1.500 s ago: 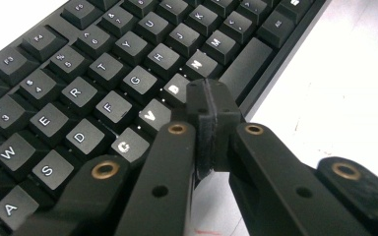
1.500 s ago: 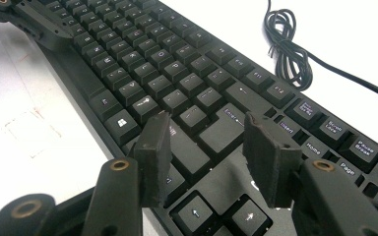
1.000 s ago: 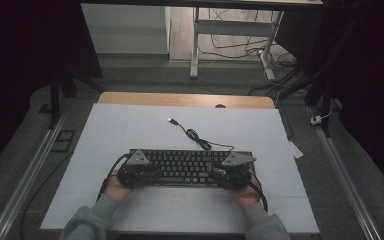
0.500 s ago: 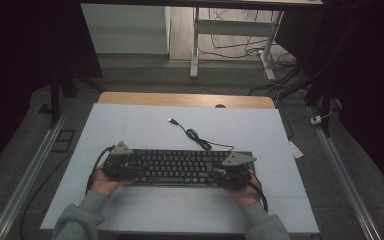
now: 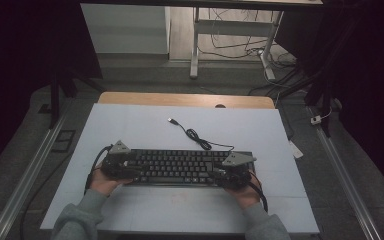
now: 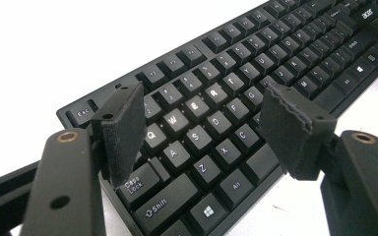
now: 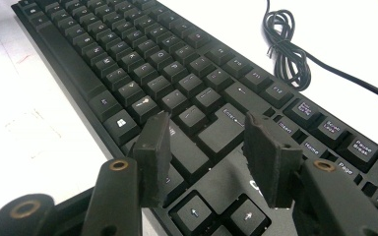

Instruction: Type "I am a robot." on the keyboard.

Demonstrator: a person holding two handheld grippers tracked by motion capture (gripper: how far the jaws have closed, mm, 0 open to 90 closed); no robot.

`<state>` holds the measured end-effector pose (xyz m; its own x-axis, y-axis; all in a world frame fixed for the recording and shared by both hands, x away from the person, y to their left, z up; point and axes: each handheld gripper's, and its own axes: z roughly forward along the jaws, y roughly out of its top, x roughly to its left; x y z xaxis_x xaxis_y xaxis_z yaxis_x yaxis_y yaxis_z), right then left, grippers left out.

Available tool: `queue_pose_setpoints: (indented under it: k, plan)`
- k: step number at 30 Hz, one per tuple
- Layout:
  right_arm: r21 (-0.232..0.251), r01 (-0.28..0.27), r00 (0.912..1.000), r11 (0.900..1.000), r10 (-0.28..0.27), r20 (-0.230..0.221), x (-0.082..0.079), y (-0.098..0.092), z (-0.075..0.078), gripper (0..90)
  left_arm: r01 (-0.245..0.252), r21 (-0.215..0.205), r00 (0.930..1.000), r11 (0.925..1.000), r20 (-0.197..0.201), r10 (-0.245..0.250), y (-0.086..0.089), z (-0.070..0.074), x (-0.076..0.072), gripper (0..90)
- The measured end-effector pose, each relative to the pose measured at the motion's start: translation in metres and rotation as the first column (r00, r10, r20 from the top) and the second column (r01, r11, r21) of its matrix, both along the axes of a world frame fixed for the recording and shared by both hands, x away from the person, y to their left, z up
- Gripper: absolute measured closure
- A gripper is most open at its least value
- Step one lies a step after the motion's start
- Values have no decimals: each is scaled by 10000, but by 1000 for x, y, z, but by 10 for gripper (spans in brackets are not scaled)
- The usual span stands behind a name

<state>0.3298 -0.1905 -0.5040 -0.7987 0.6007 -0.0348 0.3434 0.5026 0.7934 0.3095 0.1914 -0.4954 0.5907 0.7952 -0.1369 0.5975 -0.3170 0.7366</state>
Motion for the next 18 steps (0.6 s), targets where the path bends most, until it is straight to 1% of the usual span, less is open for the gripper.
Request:
queue_pose_setpoints:
  k: [4, 8, 11, 14, 16, 18]
  plan:
    - [-60, -16, 10000, 10000, 16, 10, 0, 0, 0, 532, -103, -8, 9999, 9999, 90, 103, -2, 0, 1, 346]
    - [-68, -21, 10000, 10000, 21, 4, 0, 0, 0, 532, -62, -2, 9999, 10000, 144, 62, -6, -1, 3, 357]
    - [-62, -2, 10000, 10000, 2, -20, 0, 1, 0, 532, 20, -16, 9997, 10000, 251, -20, -9, -2, 4, 396]
    - [-69, 2, 10000, 10000, -2, -29, 0, 1, 0, 532, 151, -53, 9993, 9999, 351, -150, -11, -3, 6, 470]
    - [-66, 5, 10000, 10000, -6, -38, 0, 1, 0, 532, 234, -65, 9989, 9997, 412, -231, -13, -3, 7, 538]
    - [-53, -27, 10000, 10000, 27, -14, 0, 1, -1, 532, 370, -62, 9986, 9993, 390, -367, -15, -4, 9, 621]
